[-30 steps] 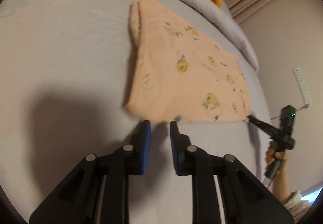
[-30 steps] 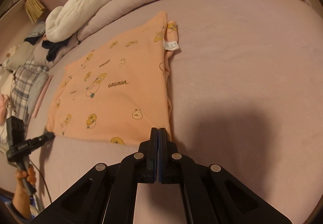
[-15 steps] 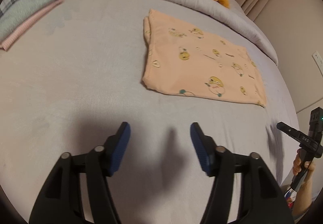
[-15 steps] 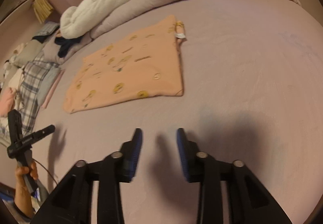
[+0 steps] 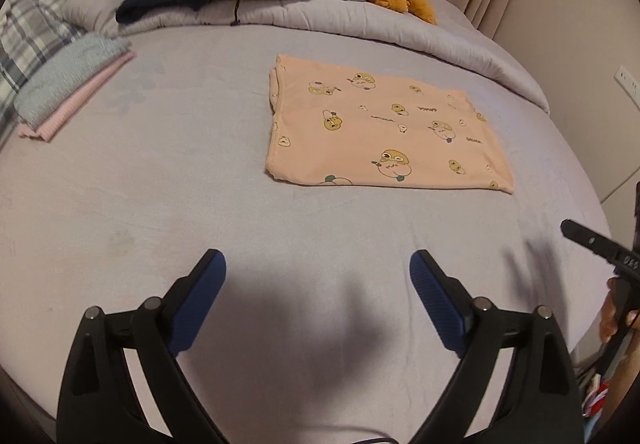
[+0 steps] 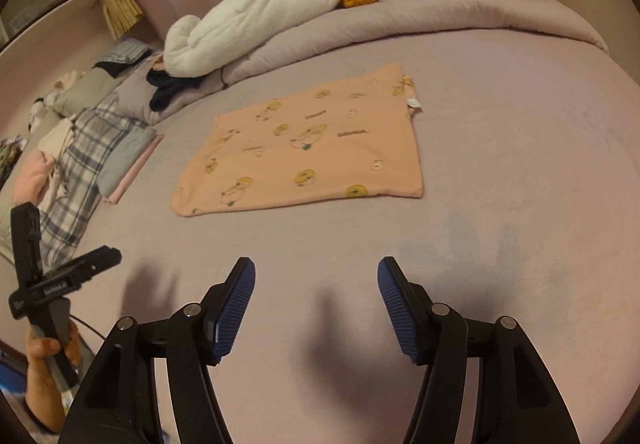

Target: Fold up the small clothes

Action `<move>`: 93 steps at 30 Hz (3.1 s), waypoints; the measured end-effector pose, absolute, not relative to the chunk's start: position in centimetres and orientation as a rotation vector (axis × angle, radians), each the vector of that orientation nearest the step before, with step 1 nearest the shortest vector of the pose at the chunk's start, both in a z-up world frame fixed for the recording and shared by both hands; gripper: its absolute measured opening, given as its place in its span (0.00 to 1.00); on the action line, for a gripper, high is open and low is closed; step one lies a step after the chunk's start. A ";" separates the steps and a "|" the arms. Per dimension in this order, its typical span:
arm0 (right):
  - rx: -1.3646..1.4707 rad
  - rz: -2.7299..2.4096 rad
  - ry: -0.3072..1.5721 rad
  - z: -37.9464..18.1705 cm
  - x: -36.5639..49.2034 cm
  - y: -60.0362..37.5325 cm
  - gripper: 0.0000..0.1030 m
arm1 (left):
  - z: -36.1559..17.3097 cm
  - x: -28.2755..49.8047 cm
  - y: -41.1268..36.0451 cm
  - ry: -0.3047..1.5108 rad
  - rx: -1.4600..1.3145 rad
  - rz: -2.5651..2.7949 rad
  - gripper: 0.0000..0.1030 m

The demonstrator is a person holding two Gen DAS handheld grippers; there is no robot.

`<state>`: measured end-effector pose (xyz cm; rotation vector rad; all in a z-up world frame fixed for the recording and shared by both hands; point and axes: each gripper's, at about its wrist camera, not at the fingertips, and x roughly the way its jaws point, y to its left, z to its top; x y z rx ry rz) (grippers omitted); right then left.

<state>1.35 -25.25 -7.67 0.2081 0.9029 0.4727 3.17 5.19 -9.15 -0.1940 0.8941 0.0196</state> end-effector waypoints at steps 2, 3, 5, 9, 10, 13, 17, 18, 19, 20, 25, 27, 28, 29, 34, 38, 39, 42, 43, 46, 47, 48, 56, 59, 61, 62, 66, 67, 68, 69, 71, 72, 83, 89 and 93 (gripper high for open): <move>0.215 0.483 0.897 -7.5 1.1 -24.9 0.62 | -8.9 2.7 4.9 0.887 -0.182 0.022 0.91; 0.215 0.487 0.894 -7.4 0.9 -24.9 0.62 | -8.9 2.5 4.8 0.883 -0.180 0.023 0.92; 0.214 0.497 0.888 -7.2 0.6 -24.6 0.62 | -8.6 2.2 4.6 0.873 -0.166 0.029 0.94; 0.210 0.523 0.880 -6.9 0.3 -23.8 0.62 | -8.2 1.5 4.2 0.850 -0.153 0.044 0.99; 0.213 0.531 0.880 -6.8 0.3 -23.6 0.62 | -8.1 1.4 4.2 0.848 -0.152 0.045 0.99; 0.224 0.555 0.882 -6.8 0.4 -23.1 0.62 | -7.9 1.3 4.2 0.839 -0.150 0.045 0.99; 0.219 0.567 0.882 -6.6 0.4 -22.3 0.62 | -7.9 1.3 4.1 0.834 -0.134 0.056 0.99; 0.217 0.571 0.882 -6.5 0.4 -22.1 0.62 | -7.9 1.3 4.1 0.832 -0.131 0.060 0.99; 0.214 0.572 0.883 -6.5 0.4 -22.0 0.62 | -7.9 1.3 4.2 0.831 -0.130 0.063 0.99; 0.210 0.572 0.886 -6.5 0.5 -21.7 0.62 | -7.9 1.3 4.2 0.830 -0.130 0.065 0.99; 0.193 0.576 0.891 -6.4 0.7 -21.1 0.62 | -8.1 1.6 4.7 0.827 -0.139 0.077 0.99; 0.192 0.578 0.892 -6.3 0.8 -20.9 0.62 | -8.2 1.8 5.0 0.826 -0.148 0.081 0.99; 0.192 0.579 0.894 -6.3 0.9 -20.8 0.62 | -8.2 1.9 5.1 0.828 -0.152 0.080 0.99; 0.192 0.580 0.895 -6.3 0.9 -20.8 0.62 | -8.3 2.2 5.3 0.832 -0.162 0.074 0.99; 0.197 0.591 0.907 -6.3 1.7 -20.3 0.62 | -8.6 3.2 6.0 0.843 -0.221 0.044 0.99; 0.198 0.601 0.917 -6.4 2.4 -19.8 0.62 | -8.8 4.2 6.0 0.847 -0.212 0.054 0.99; 0.196 0.601 0.919 -6.4 2.5 -19.6 0.62 | -9.0 4.5 6.1 0.850 -0.219 0.047 0.99; 0.197 0.605 0.927 -6.6 3.3 -19.2 0.62 | -9.4 5.4 6.4 0.862 -0.230 0.046 0.99; 0.199 0.606 0.928 -6.6 3.4 -19.2 0.62 | -9.7 5.8 6.6 0.869 -0.232 0.047 0.99; 0.199 0.606 0.936 -6.8 4.5 -18.7 0.62 | -10.4 7.0 7.1 0.889 -0.253 0.040 0.99; 0.198 0.608 0.938 -6.9 4.7 -18.6 0.62 | -10.6 7.4 7.3 0.895 -0.264 0.038 0.99; 0.197 0.608 0.940 -7.0 5.0 -18.4 0.62 | -10.8 7.7 7.5 0.899 -0.270 0.035 0.99; 0.191 0.614 0.966 -8.1 7.5 -17.5 0.62 | -12.9 11.3 9.5 0.950 -0.478 -0.097 0.99; 0.206 0.618 0.975 -8.6 8.0 -17.4 0.62 | -13.7 12.6 10.6 0.952 -0.601 -0.168 0.99; 0.214 0.622 0.983 -9.0 8.1 -17.5 0.62 | -14.1 13.5 11.2 0.950 -0.651 -0.194 0.99; 0.218 0.623 0.987 -9.1 8.3 -17.5 0.62 | -14.3 14.0 11.5 0.948 -0.673 -0.196 0.99; 0.235 0.623 0.997 -9.7 8.7 -18.0 0.62 | -16.0 16.3 13.1 0.966 -0.803 -0.220 0.99; 0.237 0.620 0.997 -9.8 8.7 -18.2 0.62 | -16.4 16.9 13.5 0.959 -0.842 -0.229 0.99; 0.237 0.620 0.998 -9.8 8.9 -18.2 0.62 | -16.4 17.2 13.8 0.945 -0.858 -0.234 0.99; 0.236 0.620 0.998 -9.8 8.9 -18.3 0.62 | -16.2 17.7 14.0 0.932 -0.866 -0.241 0.99; 0.233 0.620 0.994 -9.9 9.0 -18.6 0.62 | -16.0 19.0 14.2 0.931 -0.873 -0.264 0.99; 0.231 0.621 0.993 -10.0 9.1 -18.6 0.62 | -16.2 19.5 14.3 0.933 -0.886 -0.275 0.99; 0.191 0.640 0.957 -9.5 13.1 -16.4 0.62 | -15.8 25.7 12.1 0.979 -0.800 -0.319 0.96; 0.172 0.589 0.962 -10.1 17.9 -13.8 0.62 | -16.1 26.1 12.2 1.005 -0.740 -0.246 0.65; 0.163 0.537 0.944 -10.8 20.2 -12.7 0.53 | -16.4 25.6 12.6 1.028 -0.665 -0.190 0.31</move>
